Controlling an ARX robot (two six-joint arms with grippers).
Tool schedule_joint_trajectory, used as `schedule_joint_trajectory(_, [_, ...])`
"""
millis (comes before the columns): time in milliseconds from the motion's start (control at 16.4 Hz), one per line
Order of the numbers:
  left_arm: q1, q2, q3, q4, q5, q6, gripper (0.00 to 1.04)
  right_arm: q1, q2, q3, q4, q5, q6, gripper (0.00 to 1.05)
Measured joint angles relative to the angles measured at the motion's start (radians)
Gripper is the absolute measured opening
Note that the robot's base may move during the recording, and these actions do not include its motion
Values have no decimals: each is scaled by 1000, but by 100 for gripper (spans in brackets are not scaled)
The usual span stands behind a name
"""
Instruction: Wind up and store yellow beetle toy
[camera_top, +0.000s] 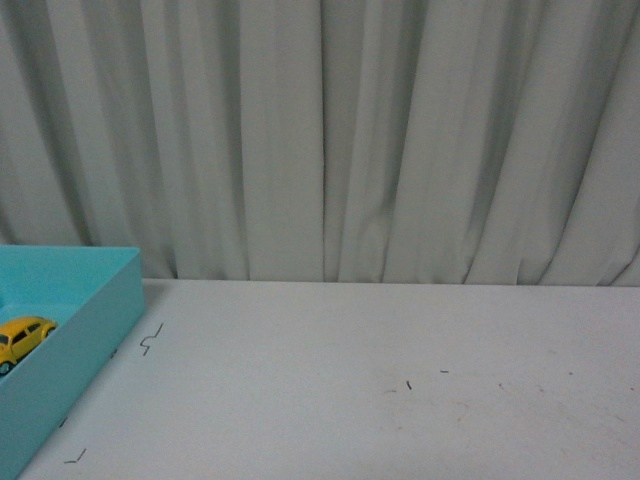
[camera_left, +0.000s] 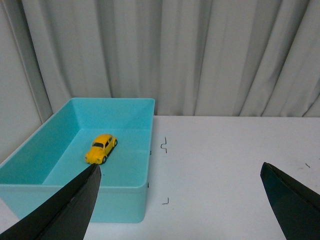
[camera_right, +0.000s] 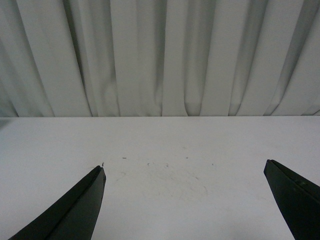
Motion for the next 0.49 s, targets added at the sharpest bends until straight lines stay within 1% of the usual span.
schedule_joint_trajectory(489, [0, 0, 0, 1, 0, 0, 98, 0, 0, 0, -1, 0, 0, 98])
